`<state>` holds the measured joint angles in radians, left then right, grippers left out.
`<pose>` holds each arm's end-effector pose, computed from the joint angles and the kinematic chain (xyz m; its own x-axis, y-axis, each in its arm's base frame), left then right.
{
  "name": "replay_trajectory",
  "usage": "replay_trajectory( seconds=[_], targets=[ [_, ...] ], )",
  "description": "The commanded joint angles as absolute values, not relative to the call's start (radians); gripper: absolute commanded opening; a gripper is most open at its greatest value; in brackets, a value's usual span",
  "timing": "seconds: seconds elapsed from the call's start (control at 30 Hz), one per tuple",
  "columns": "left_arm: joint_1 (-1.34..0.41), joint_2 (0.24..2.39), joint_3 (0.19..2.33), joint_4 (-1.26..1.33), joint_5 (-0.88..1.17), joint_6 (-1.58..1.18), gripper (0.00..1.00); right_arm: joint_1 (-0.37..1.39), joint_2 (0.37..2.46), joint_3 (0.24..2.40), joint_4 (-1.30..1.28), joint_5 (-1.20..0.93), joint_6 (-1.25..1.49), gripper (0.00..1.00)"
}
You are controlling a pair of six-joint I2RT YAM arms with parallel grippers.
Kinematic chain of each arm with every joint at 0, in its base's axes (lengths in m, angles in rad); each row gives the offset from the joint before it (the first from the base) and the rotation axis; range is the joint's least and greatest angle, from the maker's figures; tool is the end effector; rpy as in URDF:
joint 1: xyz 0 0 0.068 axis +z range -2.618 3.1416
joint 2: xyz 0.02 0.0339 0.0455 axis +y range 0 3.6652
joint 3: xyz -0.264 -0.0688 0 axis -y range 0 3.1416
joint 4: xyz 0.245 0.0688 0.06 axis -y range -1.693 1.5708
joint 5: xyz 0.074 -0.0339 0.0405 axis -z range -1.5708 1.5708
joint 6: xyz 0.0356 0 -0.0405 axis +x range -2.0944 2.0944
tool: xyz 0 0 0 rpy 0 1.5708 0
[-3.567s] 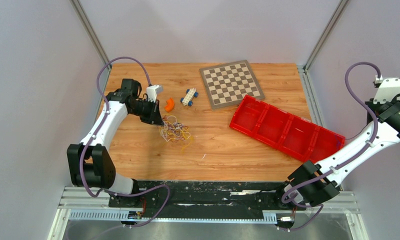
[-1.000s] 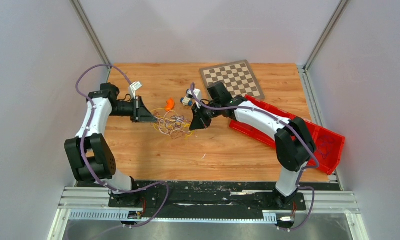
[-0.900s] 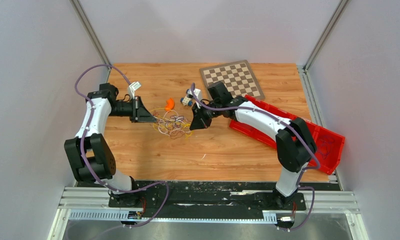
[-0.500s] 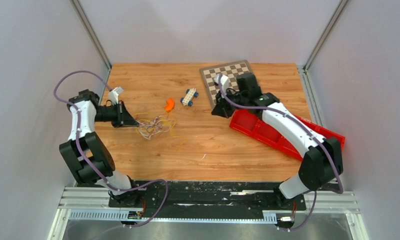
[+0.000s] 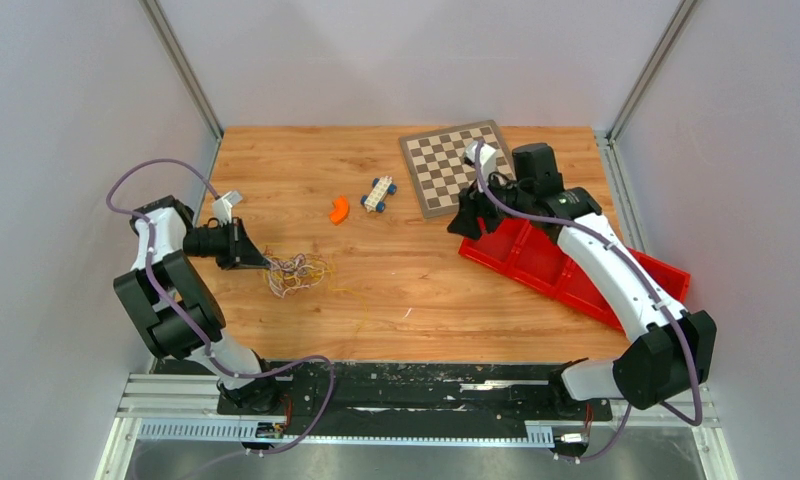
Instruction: Untangle the cables
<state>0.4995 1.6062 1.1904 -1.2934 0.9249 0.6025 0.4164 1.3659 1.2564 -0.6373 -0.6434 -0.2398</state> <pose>0.2458 0.1018 0.2387 -0.9345 -0.1213 -0.3345 0.1755 0.6607 -0.7298 0.2580 0.1375 0.3352 -0.4310 -0.3984 -0.8097 -0.8530 0.4725 0.2216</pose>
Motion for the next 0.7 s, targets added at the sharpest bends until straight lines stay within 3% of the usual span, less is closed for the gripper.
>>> replay_trajectory(
  seconds=[0.0,0.23,0.43,0.5,0.67],
  targets=[
    [0.399,1.52,1.22,-1.417,1.085,0.721,0.1,0.519,1.399,1.239,-0.533,-0.738,-0.243,0.81],
    [0.207,1.463,1.24,-1.462,1.138,0.799,0.12,0.657,1.547,1.308,-0.415,-0.817,-0.242,0.96],
    [0.033,1.421,1.275,-1.489,1.119,0.828,0.18,0.792,1.701,1.453,-0.313,-0.815,-0.256,1.0],
    [-0.006,1.403,1.284,-1.489,1.105,0.836,0.19,0.8,1.74,1.495,-0.285,-0.84,-0.236,0.95],
    [-0.039,1.386,1.317,-1.464,1.107,0.818,0.2,0.808,1.77,1.516,-0.234,-0.894,-0.195,0.67]
  ],
)
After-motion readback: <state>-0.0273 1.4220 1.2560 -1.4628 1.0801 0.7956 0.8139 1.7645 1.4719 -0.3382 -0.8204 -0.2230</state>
